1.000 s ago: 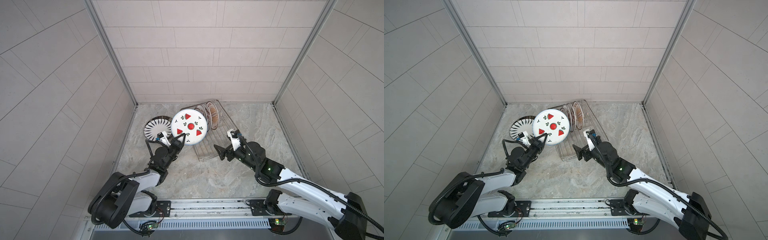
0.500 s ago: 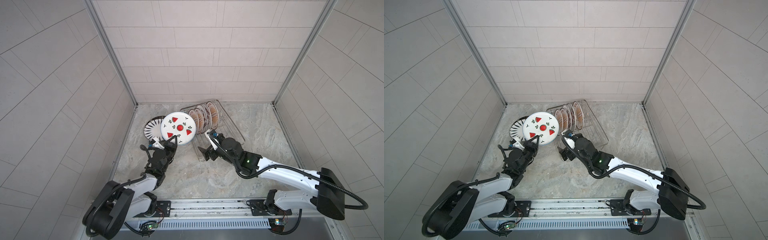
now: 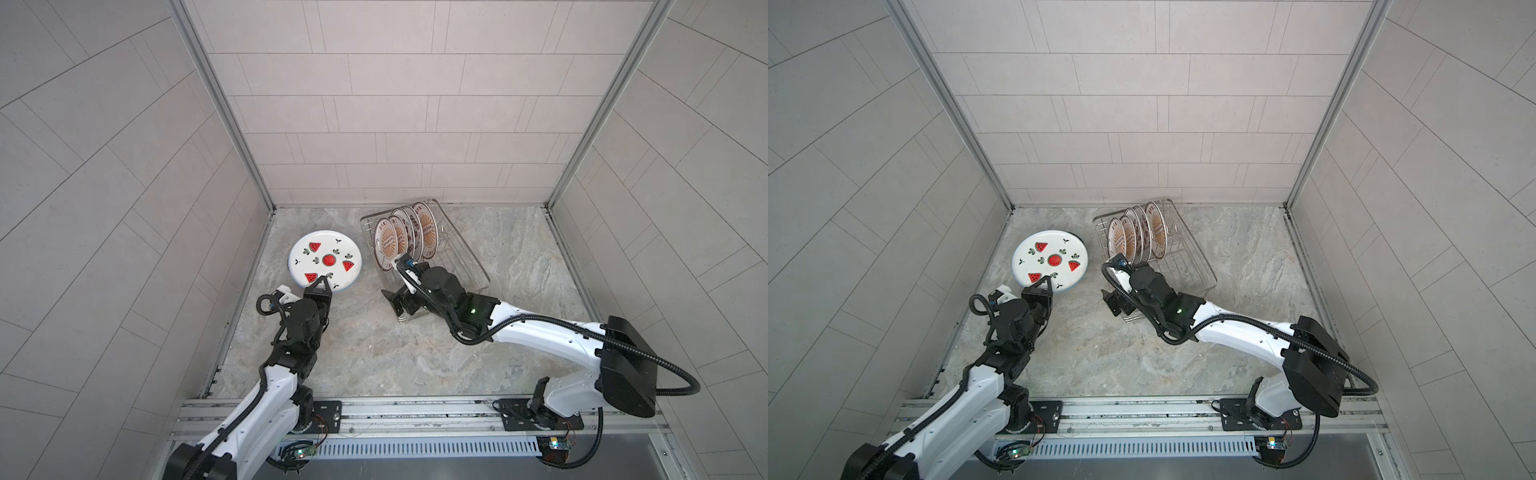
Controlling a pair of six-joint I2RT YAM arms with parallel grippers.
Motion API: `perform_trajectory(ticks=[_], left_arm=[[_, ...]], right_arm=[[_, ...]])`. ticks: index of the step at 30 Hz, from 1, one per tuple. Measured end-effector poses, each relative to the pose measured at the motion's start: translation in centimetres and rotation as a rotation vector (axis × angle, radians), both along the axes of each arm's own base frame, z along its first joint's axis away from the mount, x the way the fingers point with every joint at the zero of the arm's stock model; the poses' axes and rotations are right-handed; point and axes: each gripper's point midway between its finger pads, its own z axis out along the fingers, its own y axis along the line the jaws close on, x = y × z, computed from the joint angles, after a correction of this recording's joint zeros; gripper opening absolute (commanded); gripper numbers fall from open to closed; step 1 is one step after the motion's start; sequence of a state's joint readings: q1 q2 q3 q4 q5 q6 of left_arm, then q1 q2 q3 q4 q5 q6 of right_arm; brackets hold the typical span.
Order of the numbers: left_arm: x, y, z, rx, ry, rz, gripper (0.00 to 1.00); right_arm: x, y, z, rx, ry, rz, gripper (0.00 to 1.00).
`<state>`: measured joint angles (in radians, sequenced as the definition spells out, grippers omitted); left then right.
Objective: Unload the plates from the dish rack
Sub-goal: 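Carry the watermelon plate over the blue-striped plate with the left gripper while the right withdraws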
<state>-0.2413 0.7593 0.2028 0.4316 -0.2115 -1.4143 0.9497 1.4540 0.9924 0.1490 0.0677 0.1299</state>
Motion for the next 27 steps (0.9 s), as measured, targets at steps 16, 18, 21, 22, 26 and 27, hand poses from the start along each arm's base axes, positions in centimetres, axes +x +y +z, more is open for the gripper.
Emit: perform_trajectory(ticks=[16, 18, 21, 22, 26, 27], left_arm=[[1.2, 3.9, -5.6, 0.006, 0.238, 0.141, 0.0], [1.5, 4.1, -5.8, 0.009, 0.251, 0.148, 0.0], [1.8, 4.3, -6.0, 0.013, 0.262, 0.16, 0.0], [1.9, 4.4, -6.1, 0.014, 0.265, 0.164, 0.0], [2.3, 4.7, -6.4, 0.022, 0.285, 0.181, 0.0], [2.4, 4.8, -6.5, 0.023, 0.29, 0.184, 0.0]], right_arm=[[0.3, 3.0, -1.8, -0.037, 0.046, 0.059, 0.98], [0.2, 3.1, -2.0, -0.041, 0.05, 0.061, 0.98], [0.1, 3.1, -2.0, -0.043, 0.051, 0.064, 0.98], [0.1, 3.1, -2.1, -0.043, 0.051, 0.065, 0.98], [0.1, 3.2, -2.5, -0.052, 0.057, 0.065, 0.98], [0.1, 3.3, -2.8, -0.056, 0.06, 0.065, 0.98]])
